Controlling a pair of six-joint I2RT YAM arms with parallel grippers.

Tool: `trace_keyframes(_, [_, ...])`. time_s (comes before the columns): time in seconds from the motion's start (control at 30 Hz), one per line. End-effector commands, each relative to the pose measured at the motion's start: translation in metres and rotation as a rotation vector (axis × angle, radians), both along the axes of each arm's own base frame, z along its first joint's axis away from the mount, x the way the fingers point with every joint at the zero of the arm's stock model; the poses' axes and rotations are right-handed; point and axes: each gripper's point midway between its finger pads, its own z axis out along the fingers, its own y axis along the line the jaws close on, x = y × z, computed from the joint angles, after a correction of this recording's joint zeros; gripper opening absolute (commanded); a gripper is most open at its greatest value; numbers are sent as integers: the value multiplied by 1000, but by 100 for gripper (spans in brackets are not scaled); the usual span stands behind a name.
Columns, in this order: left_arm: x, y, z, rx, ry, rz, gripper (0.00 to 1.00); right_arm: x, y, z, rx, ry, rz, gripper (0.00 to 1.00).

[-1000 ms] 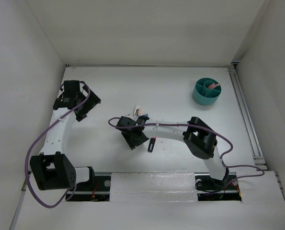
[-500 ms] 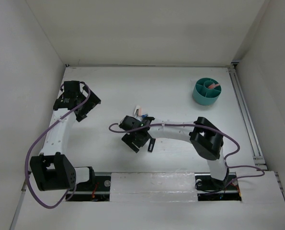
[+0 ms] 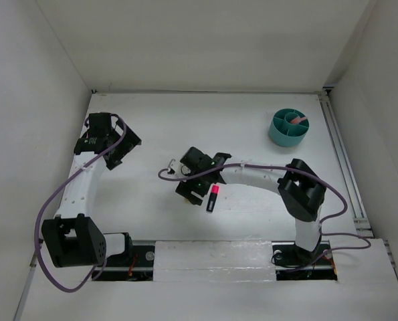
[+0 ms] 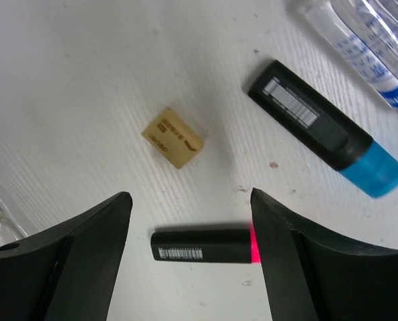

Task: Sort the stationery into containers
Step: Grab a piece of stationery with the right arm

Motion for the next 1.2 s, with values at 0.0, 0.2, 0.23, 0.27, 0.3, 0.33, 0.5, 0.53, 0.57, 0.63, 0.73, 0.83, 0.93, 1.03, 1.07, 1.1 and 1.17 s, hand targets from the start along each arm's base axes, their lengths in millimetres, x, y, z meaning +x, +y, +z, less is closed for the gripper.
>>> trace_keyframes(0.0, [-2, 8, 12, 37, -43, 32, 100, 1, 27, 11, 111, -5, 114, 77])
trace_keyframes(0.2, [-13, 25, 9, 88, 13, 134, 100, 6, 36, 10, 142, -28, 146, 76])
trace_keyframes(0.23, [-13, 23, 9, 81, 13, 129, 100, 7, 35, 7, 136, -42, 150, 76])
trace_keyframes(0.27, [-13, 21, 6, 74, 14, 123, 100, 9, 37, 8, 146, -50, 150, 76])
trace_keyframes(0.3, [-9, 19, 8, 64, -1, 116, 100, 8, 35, 4, 142, -47, 150, 76])
trace_keyframes(0.33, [-11, 18, 4, 57, 9, 110, 100, 10, 37, 0, 144, -53, 158, 76])
trace_keyframes(0.5, [-7, 8, 2, 21, 9, 59, 100, 16, 40, -7, 137, -78, 155, 76])
trace_keyframes(0.53, [-5, 8, 3, 21, 0, 59, 100, 16, 39, -11, 130, -72, 155, 75])
trace_keyframes(0.57, [-5, 6, 3, 19, 0, 46, 100, 19, 40, -13, 121, -81, 159, 75])
trace_keyframes(0.63, [-5, 6, 3, 19, 0, 46, 100, 18, 40, -17, 114, -75, 159, 74])
trace_keyframes(0.73, [-5, 6, 3, 19, 0, 46, 100, 17, 38, -21, 110, -73, 159, 72])
trace_keyframes(0.83, [-7, 6, 0, 19, 9, 46, 100, 14, 33, -24, 111, -73, 159, 71])
trace_keyframes(0.93, [-4, 5, -2, 12, 9, 40, 100, 12, 28, -31, 114, -80, 146, 64])
trace_keyframes(1.03, [-5, 5, -2, 17, 9, 33, 100, 11, 24, -38, 105, -78, 134, 58])
trace_keyframes(1.07, [-5, 5, -2, 17, 9, 33, 100, 12, 23, -38, 101, -85, 130, 57])
trace_keyframes(1.1, [-5, 5, -2, 17, 9, 33, 100, 12, 23, -38, 101, -85, 129, 53])
trace_keyframes(1.17, [-5, 4, -2, 10, 9, 27, 100, 12, 23, -38, 102, -79, 120, 49])
